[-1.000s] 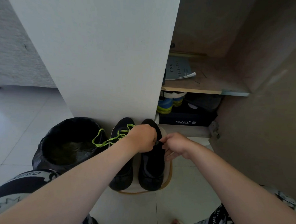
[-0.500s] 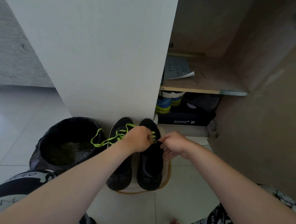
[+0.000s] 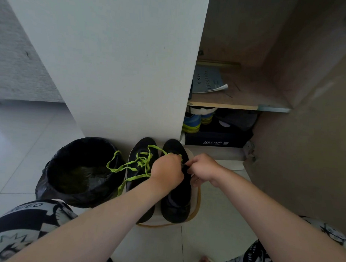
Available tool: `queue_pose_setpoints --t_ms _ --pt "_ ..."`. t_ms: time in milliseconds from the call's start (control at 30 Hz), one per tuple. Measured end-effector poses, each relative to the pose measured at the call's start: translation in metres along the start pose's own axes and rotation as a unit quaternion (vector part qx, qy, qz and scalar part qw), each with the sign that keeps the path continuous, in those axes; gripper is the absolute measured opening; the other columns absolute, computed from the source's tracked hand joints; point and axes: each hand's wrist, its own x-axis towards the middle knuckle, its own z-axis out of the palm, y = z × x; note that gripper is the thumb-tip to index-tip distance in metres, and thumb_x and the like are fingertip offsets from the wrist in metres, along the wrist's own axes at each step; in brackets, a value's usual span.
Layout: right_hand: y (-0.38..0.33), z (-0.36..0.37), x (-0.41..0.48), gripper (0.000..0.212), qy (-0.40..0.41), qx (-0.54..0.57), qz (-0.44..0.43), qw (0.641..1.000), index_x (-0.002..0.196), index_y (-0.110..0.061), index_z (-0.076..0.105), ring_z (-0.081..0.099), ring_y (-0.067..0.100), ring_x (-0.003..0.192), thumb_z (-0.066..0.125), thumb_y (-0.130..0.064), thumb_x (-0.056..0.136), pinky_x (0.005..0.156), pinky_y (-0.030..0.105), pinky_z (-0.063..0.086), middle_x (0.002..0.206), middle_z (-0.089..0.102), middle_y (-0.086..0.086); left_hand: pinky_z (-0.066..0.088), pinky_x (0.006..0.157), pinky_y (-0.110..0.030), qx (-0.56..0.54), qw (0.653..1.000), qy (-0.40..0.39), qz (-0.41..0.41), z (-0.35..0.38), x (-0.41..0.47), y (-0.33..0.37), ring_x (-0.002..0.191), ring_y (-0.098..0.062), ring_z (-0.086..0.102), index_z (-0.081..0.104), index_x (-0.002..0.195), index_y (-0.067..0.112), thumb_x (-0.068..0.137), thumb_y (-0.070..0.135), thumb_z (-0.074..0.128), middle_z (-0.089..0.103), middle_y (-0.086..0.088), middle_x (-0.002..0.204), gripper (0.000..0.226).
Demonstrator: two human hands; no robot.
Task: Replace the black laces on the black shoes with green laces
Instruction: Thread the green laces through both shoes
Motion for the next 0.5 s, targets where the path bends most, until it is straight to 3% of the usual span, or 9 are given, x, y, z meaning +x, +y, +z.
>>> queue_pose_setpoints --t_ms 67,200,267,367,500 --pt "0.0 0.001 0.0 0.03 0.003 0.003 0.0 1.0 0.118 -0.008 0.067 0.071 0.024 0.066 0.051 0.001 0.094 0.059 0.033 0.061 0.091 0.073 0.018 0.038 0.063 -0.029 -0.008 1.0 0.006 0.008 0.003 -0.001 -0.001 0.091 -0.025 0.063 0.05 0.085 0.019 0.091 0.018 0.052 0.06 -0.003 0.092 0.007" --pt "0.003 0.003 -0.004 0.031 0.008 0.013 -0.003 1.0 0.117 -0.01 0.068 0.07 0.024 0.068 0.052 0.0 0.092 0.062 0.034 0.06 0.091 0.073 0.017 0.038 0.064 -0.029 0.019 0.996 0.006 0.085 0.003 -0.004 -0.007 0.093 -0.026 0.063 0.059 0.096 0.016 0.094 0.024 0.05 0.063 -0.004 0.102 0.012" --pt "0.002 0.004 -0.006 0.027 0.011 0.019 -0.006 1.0 0.109 -0.012 0.069 0.071 0.025 0.071 0.052 0.0 0.092 0.066 0.037 0.061 0.092 0.074 0.018 0.036 0.061 -0.029 0.006 0.997 0.019 0.069 0.007 -0.006 -0.008 0.087 -0.024 0.063 0.056 0.088 0.02 0.095 0.026 0.05 0.062 -0.001 0.095 0.01" --pt "-0.001 0.006 -0.009 0.027 0.019 0.016 -0.015 1.0 0.085 -0.022 0.066 0.071 0.03 0.077 0.052 0.001 0.091 0.074 0.042 0.061 0.096 0.073 0.023 0.028 0.051 -0.027 -0.063 0.996 0.06 -0.016 0.014 -0.008 -0.007 0.073 -0.021 0.054 0.044 0.074 0.021 0.094 0.021 0.05 0.052 0.004 0.075 0.021" --pt "0.001 0.008 -0.006 0.022 0.037 0.014 -0.012 0.999 0.081 -0.024 0.065 0.073 0.031 0.078 0.057 -0.006 0.091 0.07 0.04 0.062 0.092 0.073 0.021 0.033 0.058 -0.026 -0.077 0.995 0.058 0.011 0.013 -0.009 -0.01 0.073 -0.018 0.053 0.052 0.078 0.02 0.095 0.02 0.05 0.055 0.002 0.078 0.018"
